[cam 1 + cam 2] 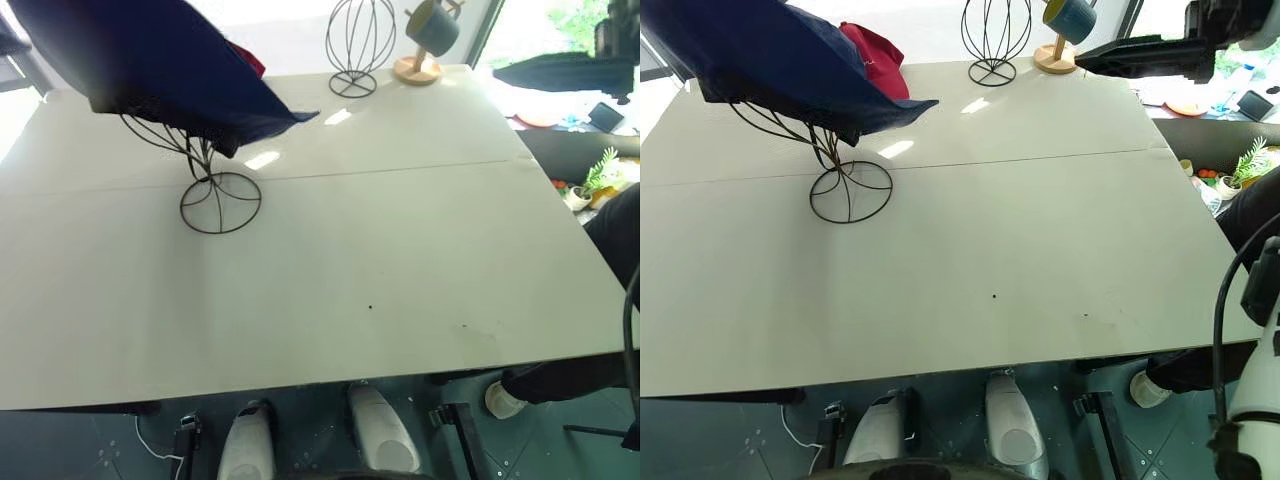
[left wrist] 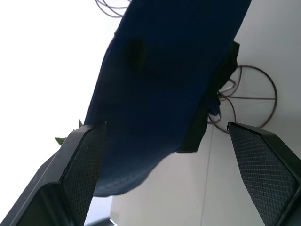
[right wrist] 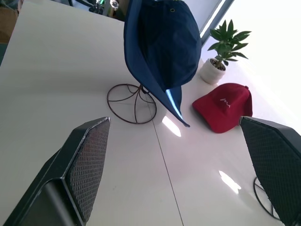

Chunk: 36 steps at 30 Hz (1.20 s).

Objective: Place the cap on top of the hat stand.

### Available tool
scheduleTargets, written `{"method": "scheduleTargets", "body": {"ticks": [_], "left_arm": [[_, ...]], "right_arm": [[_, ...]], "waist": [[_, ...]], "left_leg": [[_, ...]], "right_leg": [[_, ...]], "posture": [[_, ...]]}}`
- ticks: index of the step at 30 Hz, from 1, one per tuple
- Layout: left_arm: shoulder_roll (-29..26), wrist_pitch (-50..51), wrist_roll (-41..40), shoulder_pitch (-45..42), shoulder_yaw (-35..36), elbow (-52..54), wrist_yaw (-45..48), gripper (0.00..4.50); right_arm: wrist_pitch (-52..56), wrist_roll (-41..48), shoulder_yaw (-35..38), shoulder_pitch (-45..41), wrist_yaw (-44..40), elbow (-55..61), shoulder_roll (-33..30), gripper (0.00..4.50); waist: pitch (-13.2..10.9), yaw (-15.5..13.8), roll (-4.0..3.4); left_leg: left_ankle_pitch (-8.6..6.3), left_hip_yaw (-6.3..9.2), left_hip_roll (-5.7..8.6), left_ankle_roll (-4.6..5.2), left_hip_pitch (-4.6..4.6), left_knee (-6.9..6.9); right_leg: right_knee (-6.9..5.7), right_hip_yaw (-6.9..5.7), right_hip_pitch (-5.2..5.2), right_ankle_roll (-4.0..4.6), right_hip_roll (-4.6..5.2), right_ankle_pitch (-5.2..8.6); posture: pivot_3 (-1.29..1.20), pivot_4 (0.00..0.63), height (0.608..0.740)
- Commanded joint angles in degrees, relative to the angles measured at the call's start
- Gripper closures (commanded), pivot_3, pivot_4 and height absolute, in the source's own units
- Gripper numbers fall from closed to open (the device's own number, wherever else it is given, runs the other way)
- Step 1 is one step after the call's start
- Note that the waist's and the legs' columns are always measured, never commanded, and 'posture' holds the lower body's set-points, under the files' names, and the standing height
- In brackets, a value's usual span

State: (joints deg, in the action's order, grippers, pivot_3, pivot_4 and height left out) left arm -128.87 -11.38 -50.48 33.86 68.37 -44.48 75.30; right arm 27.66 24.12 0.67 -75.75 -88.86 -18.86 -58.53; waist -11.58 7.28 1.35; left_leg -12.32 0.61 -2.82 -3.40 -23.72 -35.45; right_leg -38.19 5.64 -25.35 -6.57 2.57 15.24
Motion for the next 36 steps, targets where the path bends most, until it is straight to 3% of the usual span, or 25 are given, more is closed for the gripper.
{"method": "scheduleTargets", "body": {"ticks": [1,9,23,33,36], "left_arm": [[-0.13,1.73,-1.02,-1.93,4.67,-1.21,-0.13,0.22],[-0.13,1.10,-0.52,-2.08,5.20,-3.87,-4.01,0.22],[-0.13,0.72,3.35,9.67,10.11,4.29,-15.97,0.22],[-0.13,2.27,6.54,12.08,10.76,4.47,-12.11,0.22],[-0.13,2.02,8.81,12.18,9.71,3.57,-7.30,1.03]], "right_arm": [[1.84,1.95,3.87,0.44,1.23,4.22,-2.43,0.00],[2.63,2.77,5.66,3.66,2.93,6.91,-3.72,0.00],[5.23,5.32,7.29,7.05,6.06,11.18,-3.76,0.00],[6.84,7.47,9.27,11.17,7.71,14.67,-5.49,0.00],[6.55,7.69,8.88,11.18,7.03,14.54,-6.02,0.00]], "waist": [[0.00,-0.03,-0.01],[-0.01,-0.03,-0.02],[-0.01,-0.14,-0.02],[-0.01,-0.16,-0.03],[-0.01,-0.16,-0.03]], "left_leg": [[0.00,0.00,0.00,0.00,0.00,0.03],[0.00,0.00,0.00,0.00,0.03,-0.09],[0.00,-0.01,0.00,0.00,0.00,-0.21],[0.00,-0.02,0.00,0.00,0.02,-0.22],[0.00,-0.02,0.00,0.00,0.02,-0.22]], "right_leg": [[0.00,0.00,-0.01,0.00,0.00,0.01],[-0.03,0.00,0.03,0.00,0.00,-0.01],[-0.10,0.00,0.05,-0.01,0.03,-0.01],[-0.12,0.00,0.06,-0.01,0.03,-0.02],[-0.12,0.00,0.06,-0.01,0.02,-0.01]], "posture": [[0.00,0.150,0.740],[0.00,0.150,0.740],[0.00,0.150,0.740],[0.00,0.150,0.740],[0.00,0.150,0.740]]}}
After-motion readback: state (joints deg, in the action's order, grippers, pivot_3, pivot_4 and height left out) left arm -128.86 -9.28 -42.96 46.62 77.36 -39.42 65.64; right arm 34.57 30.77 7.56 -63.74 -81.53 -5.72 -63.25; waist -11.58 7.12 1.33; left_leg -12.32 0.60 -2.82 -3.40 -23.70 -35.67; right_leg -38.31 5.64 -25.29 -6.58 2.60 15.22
